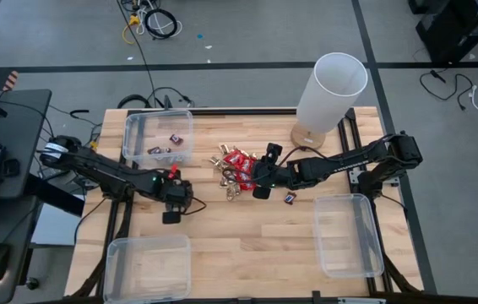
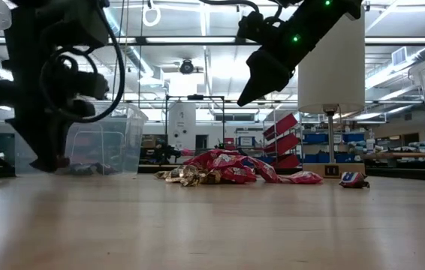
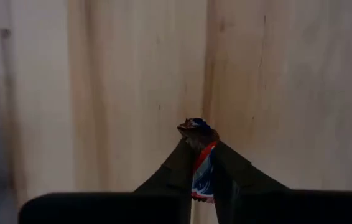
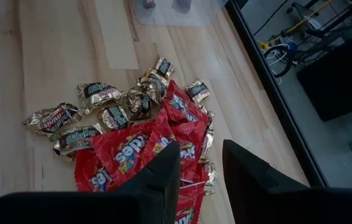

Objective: Sort candy
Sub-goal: Put the brown chocolate into the top left transparent bin

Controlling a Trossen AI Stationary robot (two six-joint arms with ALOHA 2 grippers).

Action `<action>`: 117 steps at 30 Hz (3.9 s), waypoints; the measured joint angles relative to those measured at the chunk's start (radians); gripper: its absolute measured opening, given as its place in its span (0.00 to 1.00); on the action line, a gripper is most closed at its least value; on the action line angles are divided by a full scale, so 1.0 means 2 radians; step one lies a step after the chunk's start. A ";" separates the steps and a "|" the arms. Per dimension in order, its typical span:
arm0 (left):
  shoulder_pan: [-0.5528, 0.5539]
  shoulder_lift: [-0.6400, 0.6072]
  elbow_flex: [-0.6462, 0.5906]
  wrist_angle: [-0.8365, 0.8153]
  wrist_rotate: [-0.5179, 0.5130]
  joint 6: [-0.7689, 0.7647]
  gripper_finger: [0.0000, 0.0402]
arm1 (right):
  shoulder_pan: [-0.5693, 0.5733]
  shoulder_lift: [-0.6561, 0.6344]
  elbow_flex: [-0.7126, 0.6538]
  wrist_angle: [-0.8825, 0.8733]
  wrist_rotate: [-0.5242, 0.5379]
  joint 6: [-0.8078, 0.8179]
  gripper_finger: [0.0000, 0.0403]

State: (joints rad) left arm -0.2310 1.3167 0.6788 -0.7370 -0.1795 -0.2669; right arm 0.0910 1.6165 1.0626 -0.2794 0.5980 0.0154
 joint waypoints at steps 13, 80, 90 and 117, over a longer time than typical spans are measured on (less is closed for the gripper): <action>-0.001 0.000 0.108 -0.085 -0.027 0.011 0.08 | 0.000 0.000 0.000 -0.007 0.000 -0.007 0.27; 0.511 -0.015 0.210 -0.306 -0.111 0.148 0.08 | 0.009 0.000 0.000 -0.024 0.001 -0.022 0.27; 0.513 -0.014 0.206 -0.277 -0.150 0.156 0.08 | 0.009 0.000 0.000 -0.024 0.001 -0.017 0.27; 0.513 -0.014 0.206 -0.243 -0.175 0.163 0.19 | 0.009 0.000 0.000 -0.024 0.001 -0.011 0.27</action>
State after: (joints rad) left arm 0.7944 1.2892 1.0901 -1.2236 -0.5297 0.0597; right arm 0.1089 1.6157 1.0626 -0.3275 0.5999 -0.0063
